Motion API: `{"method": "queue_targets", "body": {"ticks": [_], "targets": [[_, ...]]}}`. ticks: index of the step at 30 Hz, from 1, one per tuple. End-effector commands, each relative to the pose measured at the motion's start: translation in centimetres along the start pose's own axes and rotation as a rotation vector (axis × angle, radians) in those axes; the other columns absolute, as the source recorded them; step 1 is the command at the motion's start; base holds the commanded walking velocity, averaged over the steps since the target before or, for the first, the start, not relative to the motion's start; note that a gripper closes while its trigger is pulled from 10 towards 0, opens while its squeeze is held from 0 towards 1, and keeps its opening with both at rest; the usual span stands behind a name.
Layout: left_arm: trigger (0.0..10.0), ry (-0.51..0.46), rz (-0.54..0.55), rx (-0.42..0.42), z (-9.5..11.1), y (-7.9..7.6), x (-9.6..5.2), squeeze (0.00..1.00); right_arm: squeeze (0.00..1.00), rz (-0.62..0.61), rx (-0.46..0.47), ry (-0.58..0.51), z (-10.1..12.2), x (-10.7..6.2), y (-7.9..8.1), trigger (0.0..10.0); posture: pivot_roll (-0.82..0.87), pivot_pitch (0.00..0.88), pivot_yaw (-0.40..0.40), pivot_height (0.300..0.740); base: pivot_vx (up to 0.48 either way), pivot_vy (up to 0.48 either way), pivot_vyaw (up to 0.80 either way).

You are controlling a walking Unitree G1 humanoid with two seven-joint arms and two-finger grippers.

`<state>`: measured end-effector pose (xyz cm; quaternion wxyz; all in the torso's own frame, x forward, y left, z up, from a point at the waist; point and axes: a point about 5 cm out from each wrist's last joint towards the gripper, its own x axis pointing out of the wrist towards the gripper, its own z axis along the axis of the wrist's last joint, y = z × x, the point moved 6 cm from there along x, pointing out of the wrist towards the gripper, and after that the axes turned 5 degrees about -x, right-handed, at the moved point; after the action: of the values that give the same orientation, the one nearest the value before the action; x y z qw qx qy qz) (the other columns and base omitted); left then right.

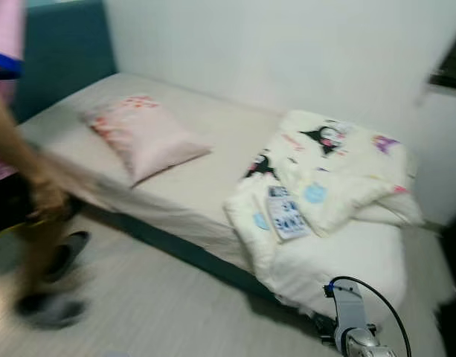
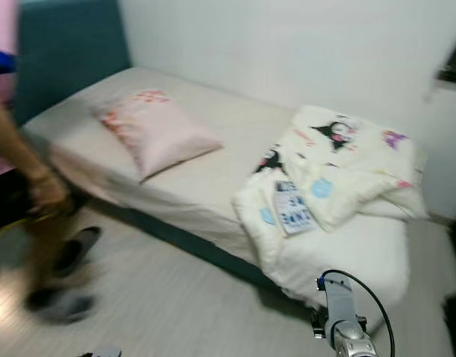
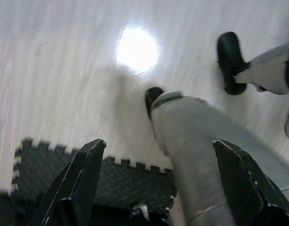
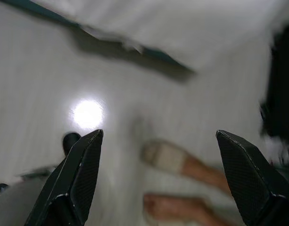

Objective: Clean up the room

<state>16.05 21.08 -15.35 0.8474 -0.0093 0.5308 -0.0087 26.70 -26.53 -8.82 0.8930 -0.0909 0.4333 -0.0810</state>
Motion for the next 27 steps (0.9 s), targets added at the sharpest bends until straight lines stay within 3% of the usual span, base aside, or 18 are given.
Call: {"method": "queue_targets", "body": {"ticks": [1,8,17,27], "targets": [[10.0,0.006,0.012,0.016,-0.5,0.5,-0.2,0.00,0.00,-0.008,0.021,0.038,-1.7,-0.1,0.0,10.0,-0.14,0.067,-0.107,0.740,0.000,0.000,-0.75],[10.0,-0.006,0.028,0.015,-0.6,0.8,-0.2,0.00,0.00,-0.018,0.018,0.055,-2.5,-0.2,-0.1,10.0,-0.11,0.075,-0.101,0.740,0.000,0.000,-0.75],[10.0,-0.027,0.079,-0.017,-0.7,1.8,-0.5,0.00,0.00,0.024,-0.077,0.054,-3.2,-0.2,2.7,10.0,-0.07,0.053,-0.082,0.740,0.000,0.000,-0.75],[10.0,-0.035,0.084,-0.007,-0.5,2.0,-0.5,0.00,0.00,0.032,-0.057,0.063,-3.8,-0.3,3.6,10.0,-0.07,0.046,-0.062,0.740,0.000,0.000,-0.76]]}}
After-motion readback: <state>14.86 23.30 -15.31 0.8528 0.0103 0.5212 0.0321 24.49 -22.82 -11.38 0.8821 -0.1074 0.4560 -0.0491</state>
